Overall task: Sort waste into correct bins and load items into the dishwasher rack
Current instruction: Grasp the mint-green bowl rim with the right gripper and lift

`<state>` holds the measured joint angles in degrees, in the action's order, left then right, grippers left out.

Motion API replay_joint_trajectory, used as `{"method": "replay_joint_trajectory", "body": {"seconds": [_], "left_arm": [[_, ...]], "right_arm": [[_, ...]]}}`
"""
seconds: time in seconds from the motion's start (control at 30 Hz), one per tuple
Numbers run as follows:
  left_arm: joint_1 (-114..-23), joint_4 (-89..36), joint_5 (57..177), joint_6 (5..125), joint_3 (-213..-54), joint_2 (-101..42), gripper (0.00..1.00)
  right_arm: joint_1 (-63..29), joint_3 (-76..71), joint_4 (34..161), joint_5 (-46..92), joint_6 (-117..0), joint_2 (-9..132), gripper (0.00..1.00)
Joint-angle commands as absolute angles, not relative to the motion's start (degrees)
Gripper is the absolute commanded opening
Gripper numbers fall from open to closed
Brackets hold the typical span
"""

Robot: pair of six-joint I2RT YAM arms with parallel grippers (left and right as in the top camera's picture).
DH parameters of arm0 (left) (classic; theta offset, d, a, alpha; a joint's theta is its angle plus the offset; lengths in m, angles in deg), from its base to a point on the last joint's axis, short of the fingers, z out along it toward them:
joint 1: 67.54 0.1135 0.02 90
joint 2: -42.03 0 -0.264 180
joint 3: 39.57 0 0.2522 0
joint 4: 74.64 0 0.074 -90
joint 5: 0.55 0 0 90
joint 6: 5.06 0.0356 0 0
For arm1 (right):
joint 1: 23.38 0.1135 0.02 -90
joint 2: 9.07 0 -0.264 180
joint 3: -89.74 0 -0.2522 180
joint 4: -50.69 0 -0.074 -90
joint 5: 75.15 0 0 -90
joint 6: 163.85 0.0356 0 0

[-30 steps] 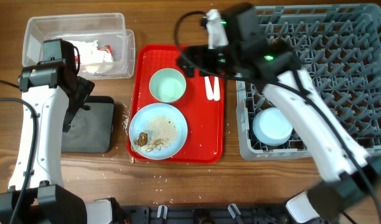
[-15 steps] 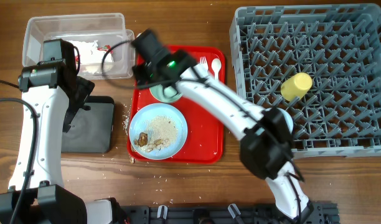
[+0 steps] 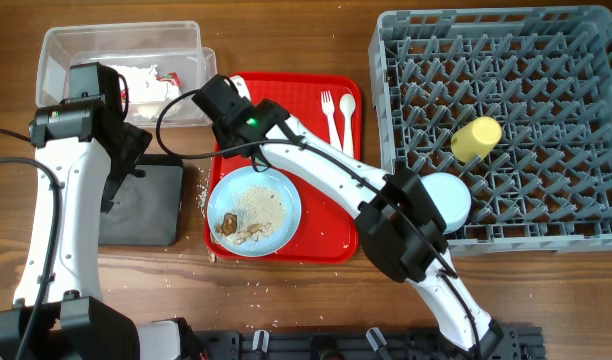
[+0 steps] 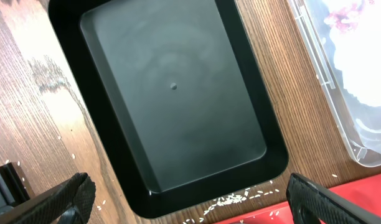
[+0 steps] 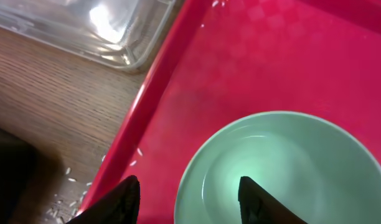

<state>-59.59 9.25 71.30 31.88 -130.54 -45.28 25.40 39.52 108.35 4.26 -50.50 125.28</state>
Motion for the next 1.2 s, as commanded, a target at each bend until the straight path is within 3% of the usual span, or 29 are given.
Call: {"method": "replay_joint_trajectory", "body": {"seconds": [0.0,0.2,0.77,0.87,1.17], "left_arm": [[-59.33,9.23,70.77,31.97,-130.43,-44.34,1.00],[-59.38,9.23,70.77,31.97,-130.43,-44.31,1.00],[-59.38,9.23,70.77,31.97,-130.43,-44.34,1.00],[-59.38,9.23,70.77,31.97,-130.43,-44.34,1.00],[-59.38,9.23,70.77,31.97,-130.43,-44.31,1.00]], "right_arm": [[25.60,40.05,108.84,2.90,-49.67,127.94,0.52],[25.70,40.03,109.10,3.29,-49.67,128.42,0.39],[26.93,38.72,110.08,3.27,-48.84,130.89,0.37],[26.93,38.82,110.17,3.16,-49.84,130.83,0.25],[25.88,40.29,111.28,2.57,-49.78,125.45,0.04]]}}
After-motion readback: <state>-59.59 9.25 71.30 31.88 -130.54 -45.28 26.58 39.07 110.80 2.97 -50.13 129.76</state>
